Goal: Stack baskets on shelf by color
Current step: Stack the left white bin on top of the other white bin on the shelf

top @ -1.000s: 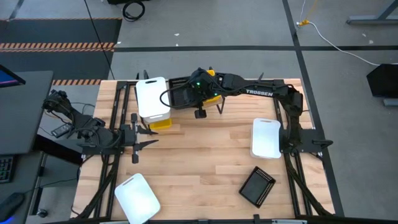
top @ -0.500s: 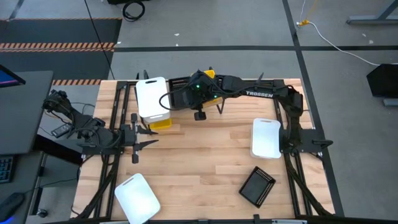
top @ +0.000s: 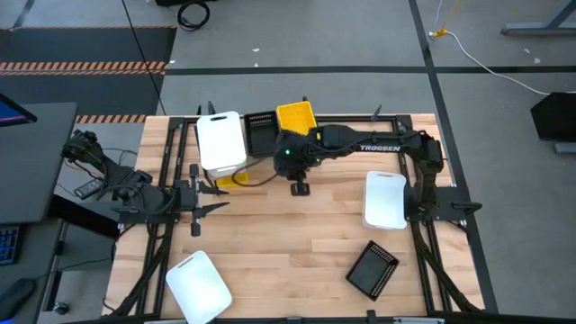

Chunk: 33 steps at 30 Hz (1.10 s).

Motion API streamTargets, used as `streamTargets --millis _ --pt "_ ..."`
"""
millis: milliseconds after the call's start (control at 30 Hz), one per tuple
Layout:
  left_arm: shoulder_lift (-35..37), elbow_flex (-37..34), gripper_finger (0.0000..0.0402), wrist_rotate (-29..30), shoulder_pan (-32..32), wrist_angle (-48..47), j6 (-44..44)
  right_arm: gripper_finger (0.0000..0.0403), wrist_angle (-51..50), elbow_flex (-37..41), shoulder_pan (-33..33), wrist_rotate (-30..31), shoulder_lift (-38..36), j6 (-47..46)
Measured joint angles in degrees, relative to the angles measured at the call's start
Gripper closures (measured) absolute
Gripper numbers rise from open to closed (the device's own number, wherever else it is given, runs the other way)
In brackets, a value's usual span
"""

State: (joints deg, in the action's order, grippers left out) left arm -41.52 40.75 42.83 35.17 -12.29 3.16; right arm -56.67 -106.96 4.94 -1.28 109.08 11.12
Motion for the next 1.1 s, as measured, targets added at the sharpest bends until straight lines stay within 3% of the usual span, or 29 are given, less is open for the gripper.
streamTargets --millis 167,367,467,600,933,1100 --pt "0.0 -0.02 0.0281 0.0 -0.01 0.02 -0.04 0.0325 -6.15 0.02 -2.9 -0.11 0.0 -5.24" --pt "0.0 -0.01 0.0281 -0.02 -0.02 0.01 -0.76 0.0325 -4.48 0.03 -6.77 -2.14 0.45 -9.55" --pt "-0.03 0.0 0.028 -0.2 -0.02 0.02 -1.34 0.0325 -4.33 1.42 -8.32 -0.04 0.44 -10.57" --pt "-0.16 0.0 0.0281 -4.3 -0.02 0.0 -3.21 0.0325 -7.87 4.68 -9.1 2.14 0.39 -12.69" --pt "-8.72 0.19 0.0281 -8.97 0.07 0.15 -13.39 0.0325 3.12 20.76 -11.7 1.7 0.35 -14.37" --pt "-14.84 7.2 0.0281 -13.5 0.98 -7.12 -22.65 0.0325 5.53 24.81 -12.16 1.86 0.35 -15.04"
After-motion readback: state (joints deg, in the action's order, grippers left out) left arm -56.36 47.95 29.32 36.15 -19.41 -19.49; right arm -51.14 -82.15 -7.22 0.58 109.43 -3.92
